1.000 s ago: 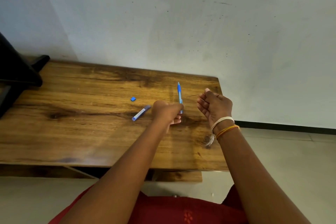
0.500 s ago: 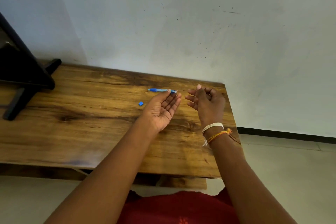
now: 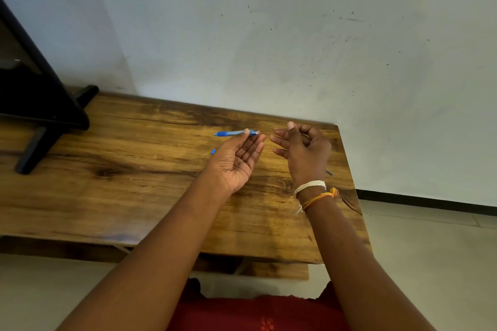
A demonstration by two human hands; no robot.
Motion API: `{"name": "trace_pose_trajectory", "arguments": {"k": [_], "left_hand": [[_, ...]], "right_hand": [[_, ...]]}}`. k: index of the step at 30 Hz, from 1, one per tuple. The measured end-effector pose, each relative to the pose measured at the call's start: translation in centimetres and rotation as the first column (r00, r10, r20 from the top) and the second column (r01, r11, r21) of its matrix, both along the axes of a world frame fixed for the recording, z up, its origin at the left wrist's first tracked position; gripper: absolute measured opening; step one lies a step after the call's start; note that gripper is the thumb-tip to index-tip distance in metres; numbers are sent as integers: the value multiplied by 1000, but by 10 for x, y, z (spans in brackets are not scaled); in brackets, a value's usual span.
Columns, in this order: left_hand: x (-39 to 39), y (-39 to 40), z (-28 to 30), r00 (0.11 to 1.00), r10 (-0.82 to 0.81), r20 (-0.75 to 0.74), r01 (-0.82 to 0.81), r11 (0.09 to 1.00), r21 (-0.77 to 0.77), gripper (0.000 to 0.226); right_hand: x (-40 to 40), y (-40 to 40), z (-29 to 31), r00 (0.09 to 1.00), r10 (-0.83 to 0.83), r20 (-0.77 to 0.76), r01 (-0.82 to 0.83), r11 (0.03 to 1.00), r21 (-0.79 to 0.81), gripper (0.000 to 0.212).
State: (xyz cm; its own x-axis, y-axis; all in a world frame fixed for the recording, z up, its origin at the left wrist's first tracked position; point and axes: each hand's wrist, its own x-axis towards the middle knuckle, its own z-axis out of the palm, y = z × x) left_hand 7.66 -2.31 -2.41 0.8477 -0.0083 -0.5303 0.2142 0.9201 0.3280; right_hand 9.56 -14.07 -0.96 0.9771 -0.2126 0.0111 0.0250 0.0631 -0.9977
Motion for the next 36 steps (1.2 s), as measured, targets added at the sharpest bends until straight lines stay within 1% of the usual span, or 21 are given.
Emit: {"name": "trace_pose_trajectory", "arguments": {"k": [9, 13, 16, 21, 24, 28, 32, 36], "left_hand": [[0, 3, -2, 1000, 4, -9, -4, 1000, -12, 16], [0, 2, -4, 1000, -2, -6, 2, 1000, -9, 23], [0, 2, -6, 1000, -15, -2, 15, 1000, 3, 25], [1, 1, -7, 999, -47, 13, 47, 998, 34, 21], [1, 2, -8, 996, -81, 40, 79, 996, 47, 18], [1, 2, -8, 989, -128, 68, 124, 990, 67, 16], [-1, -3, -6, 993, -115, 39, 113, 993, 43, 20], [-4, -8, -5, 992, -124, 14, 124, 992, -11, 29]], "right_hand": [[1, 2, -3, 1000, 2, -15, -2, 1000, -12, 10], [1, 2, -4, 1000, 11, -22, -11, 1000, -10, 10], [2, 1, -5, 1000, 10, -24, -11, 999, -47, 12], [1, 1, -7, 999, 32, -9, -33, 994, -103, 14], [2, 2, -8, 1000, 29, -8, -29, 987, -157, 8], [3, 2, -12, 999, 12, -51, -21, 982, -188, 8], [4, 2, -12, 997, 27, -75, -38, 986, -162, 7], [3, 3, -10, 993, 95, -69, -105, 982, -158, 15]]}}
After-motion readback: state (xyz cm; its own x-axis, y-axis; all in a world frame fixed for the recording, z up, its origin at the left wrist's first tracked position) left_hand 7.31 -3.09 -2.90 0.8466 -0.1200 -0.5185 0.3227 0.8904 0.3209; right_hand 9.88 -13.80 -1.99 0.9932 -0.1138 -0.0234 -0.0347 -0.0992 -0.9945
